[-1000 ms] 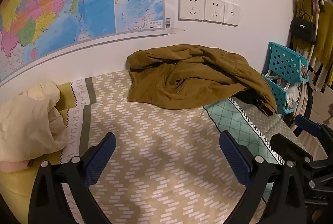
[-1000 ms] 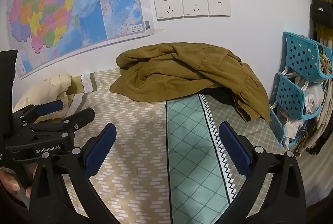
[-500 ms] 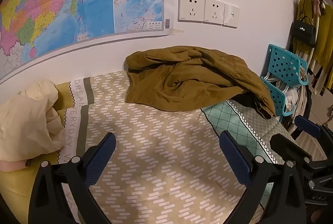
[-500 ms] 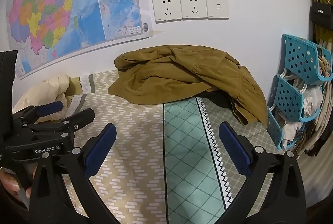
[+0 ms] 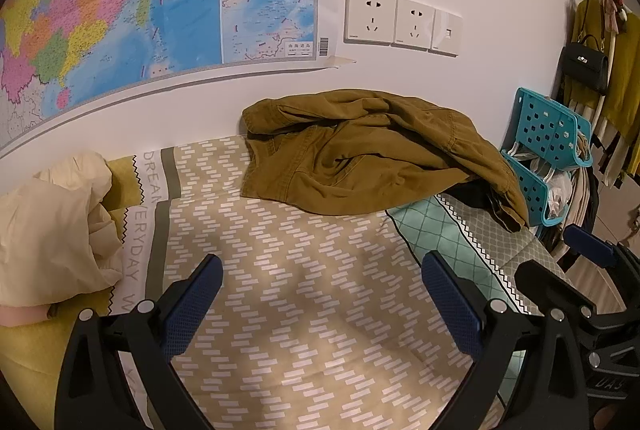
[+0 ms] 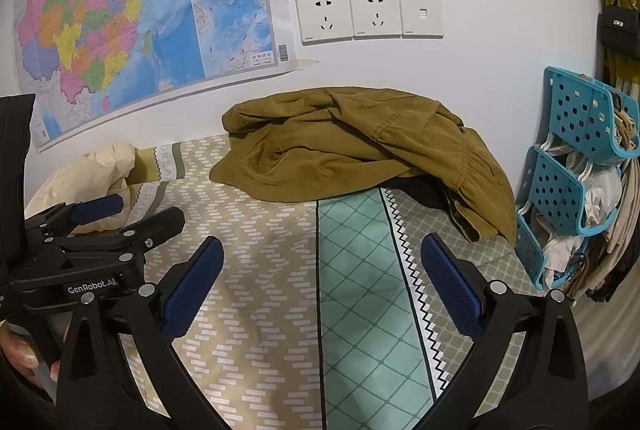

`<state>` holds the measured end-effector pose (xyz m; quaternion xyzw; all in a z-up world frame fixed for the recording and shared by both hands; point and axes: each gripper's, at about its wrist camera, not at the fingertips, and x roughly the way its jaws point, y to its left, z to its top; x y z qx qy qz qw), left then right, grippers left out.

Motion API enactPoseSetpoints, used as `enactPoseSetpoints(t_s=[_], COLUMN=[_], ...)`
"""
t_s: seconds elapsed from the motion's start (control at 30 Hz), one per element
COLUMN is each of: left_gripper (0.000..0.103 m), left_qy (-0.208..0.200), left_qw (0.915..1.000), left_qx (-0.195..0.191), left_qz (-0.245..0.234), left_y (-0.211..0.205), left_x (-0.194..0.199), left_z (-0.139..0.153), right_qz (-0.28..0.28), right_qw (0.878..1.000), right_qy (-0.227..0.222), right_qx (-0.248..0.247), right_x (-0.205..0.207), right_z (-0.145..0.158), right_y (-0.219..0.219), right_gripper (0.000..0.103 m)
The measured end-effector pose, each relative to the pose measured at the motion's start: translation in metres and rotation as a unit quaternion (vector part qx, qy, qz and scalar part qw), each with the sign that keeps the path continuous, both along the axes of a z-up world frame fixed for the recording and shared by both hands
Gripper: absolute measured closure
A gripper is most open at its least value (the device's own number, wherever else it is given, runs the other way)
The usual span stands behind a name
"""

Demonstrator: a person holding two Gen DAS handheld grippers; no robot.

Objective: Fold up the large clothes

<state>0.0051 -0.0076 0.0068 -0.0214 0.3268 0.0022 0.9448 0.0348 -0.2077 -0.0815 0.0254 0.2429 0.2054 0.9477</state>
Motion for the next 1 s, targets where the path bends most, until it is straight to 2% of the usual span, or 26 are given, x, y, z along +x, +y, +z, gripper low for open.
enactPoseSetpoints(t_s=[1.0], left_gripper=[0.007], left_qy=[-0.004], left_qw=[1.0000], left_qx=[-0.003], left_qz=[-0.001], left_y=[-0.0014], left_x=[-0.0028], left_z=[-0.0015], right_qz=[0.001], right_qw=[1.000], right_qy=[0.002], right_qx=[0.002], right_x=[0.0019], right_z=[0.0009], right_y=[-0.0016], right_gripper=[0.006])
